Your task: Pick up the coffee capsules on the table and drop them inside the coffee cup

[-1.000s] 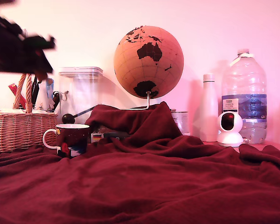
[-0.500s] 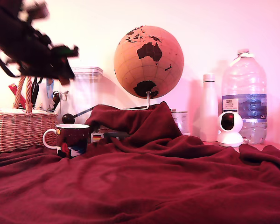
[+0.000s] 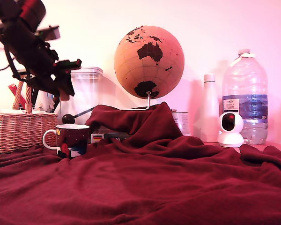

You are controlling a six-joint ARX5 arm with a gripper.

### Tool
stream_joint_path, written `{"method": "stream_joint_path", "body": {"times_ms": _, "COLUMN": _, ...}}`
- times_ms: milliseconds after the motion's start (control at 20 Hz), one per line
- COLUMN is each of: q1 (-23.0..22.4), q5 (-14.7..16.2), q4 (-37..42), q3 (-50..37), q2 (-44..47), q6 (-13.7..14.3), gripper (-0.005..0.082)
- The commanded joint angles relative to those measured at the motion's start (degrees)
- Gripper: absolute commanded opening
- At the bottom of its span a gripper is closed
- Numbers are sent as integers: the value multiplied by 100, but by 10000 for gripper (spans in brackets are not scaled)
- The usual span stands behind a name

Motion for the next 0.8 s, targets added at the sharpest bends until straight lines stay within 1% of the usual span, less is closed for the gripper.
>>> {"method": "stream_joint_path", "body": {"times_ms": 0, "q1": 15, "q5": 114, "q4": -385, "q3": 313, "q2": 328, "q6": 20, "gripper": 215}}
{"method": "stream_joint_path", "body": {"times_ms": 100, "q1": 31, "q5": 162, "q4": -870, "q3": 737, "q2": 612, "q6": 20, "gripper": 216}}
{"method": "stream_joint_path", "body": {"times_ms": 400, "q1": 33, "q5": 162, "q4": -1788, "q3": 1563, "q2": 1167, "q6": 22, "gripper": 215}}
{"method": "stream_joint_path", "body": {"times_ms": 750, "q1": 48, "q5": 164, "q4": -1985, "q3": 1628, "q2": 1346, "q6": 20, "gripper": 215}}
